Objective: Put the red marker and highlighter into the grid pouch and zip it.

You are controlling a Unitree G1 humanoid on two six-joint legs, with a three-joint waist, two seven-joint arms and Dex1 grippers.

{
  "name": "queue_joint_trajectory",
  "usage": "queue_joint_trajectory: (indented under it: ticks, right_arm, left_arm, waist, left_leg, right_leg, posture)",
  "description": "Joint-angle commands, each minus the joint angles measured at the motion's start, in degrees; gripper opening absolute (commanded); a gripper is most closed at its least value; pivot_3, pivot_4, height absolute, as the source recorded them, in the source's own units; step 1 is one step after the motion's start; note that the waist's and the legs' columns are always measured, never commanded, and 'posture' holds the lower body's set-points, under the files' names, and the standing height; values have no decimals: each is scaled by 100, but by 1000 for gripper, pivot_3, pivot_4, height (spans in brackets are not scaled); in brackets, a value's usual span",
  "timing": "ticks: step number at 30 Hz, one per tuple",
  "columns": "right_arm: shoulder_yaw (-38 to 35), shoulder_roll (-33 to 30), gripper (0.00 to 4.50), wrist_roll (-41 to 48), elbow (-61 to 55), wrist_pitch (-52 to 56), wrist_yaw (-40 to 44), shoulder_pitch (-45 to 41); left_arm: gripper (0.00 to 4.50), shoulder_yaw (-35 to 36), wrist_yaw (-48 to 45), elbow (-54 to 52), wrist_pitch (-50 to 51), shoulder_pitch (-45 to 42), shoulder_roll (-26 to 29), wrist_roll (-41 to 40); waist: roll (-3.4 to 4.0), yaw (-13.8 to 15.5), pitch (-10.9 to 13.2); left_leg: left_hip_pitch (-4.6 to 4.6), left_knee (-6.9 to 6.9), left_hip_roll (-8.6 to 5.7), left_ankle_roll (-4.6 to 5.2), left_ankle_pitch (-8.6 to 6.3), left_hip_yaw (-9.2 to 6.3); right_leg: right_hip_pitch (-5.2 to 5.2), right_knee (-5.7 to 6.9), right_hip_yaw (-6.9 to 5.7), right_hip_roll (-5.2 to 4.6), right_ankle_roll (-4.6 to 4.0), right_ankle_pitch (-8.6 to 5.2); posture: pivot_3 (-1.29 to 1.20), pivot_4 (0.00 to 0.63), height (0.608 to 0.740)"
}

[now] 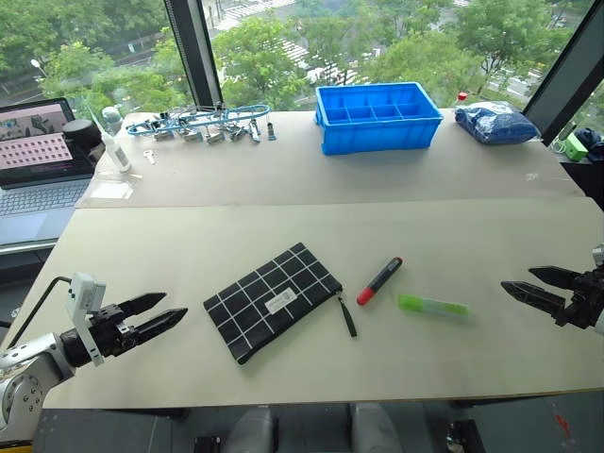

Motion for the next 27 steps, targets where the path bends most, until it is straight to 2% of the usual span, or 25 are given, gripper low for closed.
queue_joint_trajectory:
  ticks: [1,9,12,14,15,16,17,20,23,27]
  right_arm:
    - [2,-154,4410,64,-94,97,16,-196]
    - [264,-84,4410,173,-162,250,26,-768]
    - [308,15,3719,492,-409,504,42,-1121]
    - [408,63,3008,682,-626,685,100,-1318]
    - [691,148,2672,788,-889,784,197,-1533]
    - [973,226,2088,853,-1122,859,280,-1702]
    - [1164,277,1967,889,-1275,906,334,-1810]
    - [1715,548,894,938,-1618,1054,406,-2072]
    - [2308,822,64,817,-1817,1013,508,-2256]
    - [3572,1765,64,-240,-1213,300,120,-2956]
  left_arm:
    - [4500,190,65,-284,78,-9,-48,-207]
    - [4500,-389,-139,-311,-1265,42,320,1149]
    - [4500,-536,-330,-196,-2361,74,519,1861]
    - [4500,-537,-410,-90,-2881,28,563,2081]
    - [4500,-538,-422,-61,-3166,2,693,2292]
    - [4500,-553,-465,-4,-3436,22,842,2527]
    - [4500,-568,-498,44,-3626,42,945,2696]
    - [4500,-619,-544,72,-4083,224,1158,3041]
    - [4500,-649,-473,-149,-4236,242,1134,3055]
    - [4500,-956,-479,-863,-4252,249,1095,3051]
  waist:
    - [0,0,0]
    - [0,-2,1]
    - [1,-2,2]
    - [5,-2,4]
    - [6,1,5]
    - [4,0,6]
    - [-2,-16,10]
    - [-1,-29,12]
    - [3,-13,16]
    - [-6,-5,18]
  left_leg:
    - [0,0,0,0,0,0]
    - [1,-1,0,0,0,0]
    - [0,0,1,-1,0,0]
    - [0,-2,2,-1,0,0]
    - [1,-3,2,0,0,1]
    - [-1,-3,2,0,0,0]
    - [-1,-2,3,0,0,0]
    - [-4,-2,13,0,0,0]
    - [-11,-3,12,-1,-1,0]
    - [-21,-1,13,-3,-1,-1]
  right_leg:
    - [0,0,0,0,0,0]
    - [-1,-1,0,0,-3,-2]
    - [-1,-2,0,0,-3,-1]
    - [-2,-3,0,0,-4,-2]
    - [-2,-3,0,0,-4,-2]
    - [-3,-3,-1,0,-4,-2]
    - [-3,-2,-2,0,-4,-2]
    - [-12,0,-2,10,-5,-3]
    - [-20,6,-2,10,-5,-2]
    - [-31,7,-5,10,-6,-1]
  posture:
    - [0,150,740]
    - [0,150,740]
    - [0,150,740]
    - [0,150,740]
    - [0,150,740]
    - [0,150,740]
    - [0,150,740]
    - [0,150,740]
    - [0,150,740]
    - [0,150,740]
